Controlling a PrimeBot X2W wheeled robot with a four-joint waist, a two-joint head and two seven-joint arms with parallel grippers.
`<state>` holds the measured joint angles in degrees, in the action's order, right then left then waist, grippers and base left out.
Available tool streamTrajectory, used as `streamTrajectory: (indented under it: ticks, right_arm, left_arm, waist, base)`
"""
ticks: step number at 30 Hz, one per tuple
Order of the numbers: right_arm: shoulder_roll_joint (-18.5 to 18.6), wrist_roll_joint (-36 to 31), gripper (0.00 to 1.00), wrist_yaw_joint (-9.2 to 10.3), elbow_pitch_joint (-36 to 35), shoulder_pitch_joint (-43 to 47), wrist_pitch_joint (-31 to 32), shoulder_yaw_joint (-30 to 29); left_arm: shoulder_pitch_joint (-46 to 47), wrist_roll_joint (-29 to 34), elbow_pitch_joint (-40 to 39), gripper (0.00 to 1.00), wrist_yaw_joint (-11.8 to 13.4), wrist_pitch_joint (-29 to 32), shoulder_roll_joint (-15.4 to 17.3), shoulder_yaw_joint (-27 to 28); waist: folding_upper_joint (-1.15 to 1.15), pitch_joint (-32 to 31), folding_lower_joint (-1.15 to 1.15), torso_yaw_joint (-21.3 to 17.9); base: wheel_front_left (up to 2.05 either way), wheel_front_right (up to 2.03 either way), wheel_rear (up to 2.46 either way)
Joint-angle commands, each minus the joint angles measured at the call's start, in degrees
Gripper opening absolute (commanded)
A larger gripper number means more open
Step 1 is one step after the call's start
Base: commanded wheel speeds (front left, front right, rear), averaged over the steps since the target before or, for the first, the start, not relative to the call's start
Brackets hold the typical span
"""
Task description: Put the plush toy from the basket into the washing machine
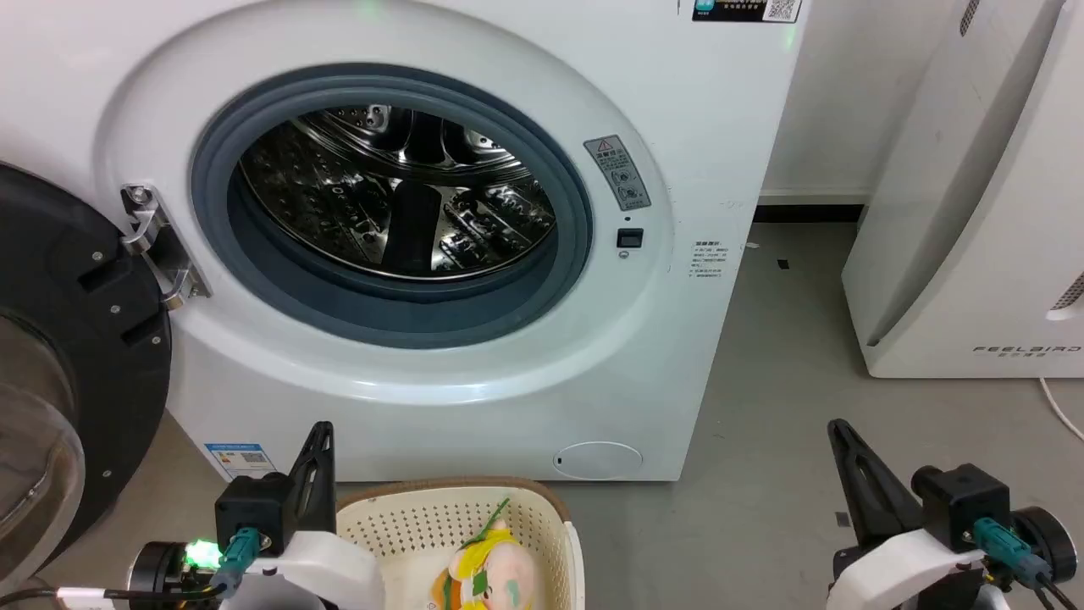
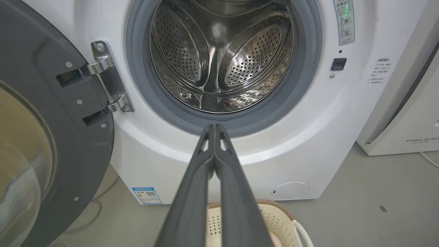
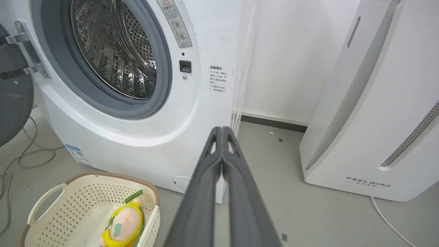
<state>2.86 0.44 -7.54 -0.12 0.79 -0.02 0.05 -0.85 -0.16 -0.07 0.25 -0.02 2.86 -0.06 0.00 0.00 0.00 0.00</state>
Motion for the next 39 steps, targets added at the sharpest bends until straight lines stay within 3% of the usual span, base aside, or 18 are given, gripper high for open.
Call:
streamTrajectory:
  ticks: [1,13,14,39]
  right_arm:
    - [0.01,-0.44,0.0,0.05,0.12,-0.79,0.02,-0.05]
    - [0.01,-0.44,0.0,0.05,0.12,-0.79,0.02,-0.05]
    - [0.0,0.01,1.0,0.0,0.0,0.0,-0.02,-0.03]
    - [0.0,3.92,1.0,0.01,-0.69,-0.94,-2.78,-0.9]
  left_arm:
    - [0.85,0.16,0.07,0.0,-0.25,0.02,0.01,0.06]
    - [0.85,0.16,0.07,0.0,-0.25,0.02,0.01,0.06]
    - [0.0,0.0,0.0,1.0,0.01,0.0,0.0,-0.03]
    - [3.94,0.4,4.63,1.0,0.66,-2.78,0.51,-2.81]
  waist:
    - [0.0,0.0,0.0,0.0]
    - [0.0,0.0,0.0,0.0]
    - [0.0,0.0,0.0,0.0]
    - [0.0,2.55,0.0,-1.16]
  base:
    - [0.0,0.0,0.0]
    - [0.0,0.0,0.0]
    - [0.0,0.0,0.0]
    - [0.0,0.0,0.0]
